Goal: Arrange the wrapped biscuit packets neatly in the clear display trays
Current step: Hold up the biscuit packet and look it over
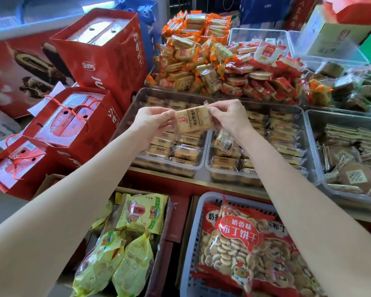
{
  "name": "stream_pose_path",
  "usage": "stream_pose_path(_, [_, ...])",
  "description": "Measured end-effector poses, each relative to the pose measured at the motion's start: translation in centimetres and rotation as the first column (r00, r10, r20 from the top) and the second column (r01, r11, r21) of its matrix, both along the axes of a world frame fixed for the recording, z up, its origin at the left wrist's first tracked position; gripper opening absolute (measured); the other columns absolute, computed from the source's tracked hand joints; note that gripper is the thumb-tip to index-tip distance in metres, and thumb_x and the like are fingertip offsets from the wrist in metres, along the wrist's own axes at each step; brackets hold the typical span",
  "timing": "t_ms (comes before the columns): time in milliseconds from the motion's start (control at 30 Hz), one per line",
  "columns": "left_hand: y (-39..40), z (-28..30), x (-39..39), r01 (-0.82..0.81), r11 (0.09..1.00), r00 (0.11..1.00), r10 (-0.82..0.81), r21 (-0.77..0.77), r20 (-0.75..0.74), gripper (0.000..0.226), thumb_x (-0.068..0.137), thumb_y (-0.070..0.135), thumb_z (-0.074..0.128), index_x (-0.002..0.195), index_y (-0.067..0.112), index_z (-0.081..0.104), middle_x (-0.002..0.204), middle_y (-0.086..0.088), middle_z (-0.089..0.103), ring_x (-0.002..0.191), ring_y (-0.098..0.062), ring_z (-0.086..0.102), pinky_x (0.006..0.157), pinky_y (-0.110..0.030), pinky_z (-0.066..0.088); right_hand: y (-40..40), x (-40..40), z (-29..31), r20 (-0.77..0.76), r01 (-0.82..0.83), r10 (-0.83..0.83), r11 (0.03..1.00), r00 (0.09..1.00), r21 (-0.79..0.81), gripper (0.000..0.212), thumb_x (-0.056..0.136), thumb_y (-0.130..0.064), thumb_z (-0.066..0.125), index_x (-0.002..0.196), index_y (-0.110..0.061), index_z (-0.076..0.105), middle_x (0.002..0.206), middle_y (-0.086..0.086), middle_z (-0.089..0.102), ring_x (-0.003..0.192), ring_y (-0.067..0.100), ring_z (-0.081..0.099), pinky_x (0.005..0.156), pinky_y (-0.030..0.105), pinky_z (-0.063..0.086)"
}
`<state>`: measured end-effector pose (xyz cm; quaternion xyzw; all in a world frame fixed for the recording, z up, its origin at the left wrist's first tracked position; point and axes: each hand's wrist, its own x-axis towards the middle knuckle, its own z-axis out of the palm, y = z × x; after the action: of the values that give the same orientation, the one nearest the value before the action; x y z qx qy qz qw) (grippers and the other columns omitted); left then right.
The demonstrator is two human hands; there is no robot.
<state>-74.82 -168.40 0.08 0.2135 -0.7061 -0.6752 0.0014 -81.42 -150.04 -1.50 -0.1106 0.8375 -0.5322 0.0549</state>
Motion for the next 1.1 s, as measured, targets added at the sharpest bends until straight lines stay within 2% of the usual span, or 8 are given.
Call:
stream_pose_path(167, [0.9,-0.7,-0.9,0.052,0.989,0.999,-0.05,-0.138,0.016,0.007,0.085,0.004,0.065,0.089,0.008,0.069,0.093,-0.011,0.071,0.089,-0.015,0.069,0.079,-0.022,0.056,0.3,-1.1,-0.9,0.045,0.152,-0.152,0.988,0.987,0.008,0.017,0.093,-0.013,0.057,0.096,-0.008,0.073,0.084,0.005,0.068,0.068,0.013,0.062,0.055,0.021,0.053])
stream_pose_path(300, [1.0,-1.1,-1.6,0.081,0.987,0.996,-0.075,-0.142,0.047,0.008,0.083,0.003,0.067,0.086,0.01,0.07,0.092,-0.012,0.071,0.085,-0.014,0.07,0.076,-0.019,0.056,1.1,-1.4,-1.4,0.09,0.219,-0.215,0.975,0.972,-0.039,0.016,0.092,-0.01,0.057,0.088,-0.007,0.072,0.08,0.007,0.065,0.062,0.012,0.058,0.048,0.015,0.048])
stream_pose_path(433, [1.3,-1.5,-2.6,0.065,0.966,0.998,-0.06,-0.251,0.026,0.01,0.085,0.005,0.066,0.093,0.007,0.07,0.089,-0.009,0.071,0.086,-0.016,0.07,0.08,-0.025,0.057,1.9,-2.2,-2.3,0.173,0.28,-0.269,0.959,0.947,-0.04,0.018,0.092,-0.009,0.057,0.077,-0.012,0.068,0.079,0.005,0.065,0.074,0.018,0.061,0.07,0.031,0.058])
stream_pose_path(567, [1.5,-2.9,-2.9,0.286,0.878,0.957,-0.246,-0.383,0.152,0.03,0.088,0.02,0.064,0.117,0.016,0.059,0.104,-0.001,0.068,0.096,-0.014,0.065,0.089,-0.029,0.052,4.2,-3.3,-3.2,0.301,0.468,-0.429,0.881,0.852,-0.067,0.01,0.092,-0.006,0.058,0.092,-0.005,0.068,0.094,0.006,0.063,0.07,0.01,0.059,0.051,0.016,0.05])
stream_pose_path(700, [1.4,-4.8,-2.5,0.298,0.881,0.946,-0.222,-0.368,0.234,0.038,0.09,0.021,0.061,0.127,0.015,0.053,0.119,-0.004,0.062,0.105,-0.016,0.06,0.094,-0.03,0.048,5.4,-3.6,-6.0,0.459,0.618,-0.534,0.785,0.71,-0.041,0.005,0.092,0.001,0.055,0.091,0.001,0.06,0.106,0.016,0.062,0.082,0.025,0.068,0.062,0.031,0.06])
stream_pose_path(867, [0.6,-6.5,-2.1,0.371,0.753,0.919,-0.215,-0.544,0.33,0.032,0.092,0.013,0.054,0.123,0.012,0.055,0.121,-0.004,0.062,0.105,-0.014,0.056,0.087,-0.025,0.042,4.8,-4.0,-6.9,0.147,0.418,-0.491,0.836,0.858,0.357,0.039,0.091,-0.006,0.057,0.129,-0.006,0.047,0.133,0.014,0.046,0.12,0.03,0.048,0.097,0.04,0.045])
stream_pose_path(967, [-1.0,-7.4,-1.0,0.368,0.71,0.919,-0.179,-0.6,0.351,0.032,0.092,0.015,0.052,0.124,0.012,0.055,0.123,-0.005,0.061,0.111,-0.017,0.056,0.093,-0.028,0.044,2.2,-4.2,-5.8,-0.031,0.278,-0.289,0.879,0.957,0.388,0.026,0.092,-0.005,0.049,0.115,-0.01,0.061,0.125,0.012,0.054,0.117,0.03,0.049,0.095,0.04,0.046])
stream_pose_path(1100, [-4.6,-8.1,1.2,0.342,0.64,0.925,-0.1,-0.688,0.367,0.036,0.091,0.014,0.05,0.127,0.012,0.054,0.124,-0.008,0.059,0.114,-0.023,0.055,0.098,-0.033,0.043,-4.8,-3.9,-5.4,-0.076,0.023,0.006,0.926,0.997,0.376,0.021,0.092,-0.009,0.053,0.109,-0.007,0.065,0.116,0.012,0.061,0.11,0.026,0.055,0.091,0.032,0.047])
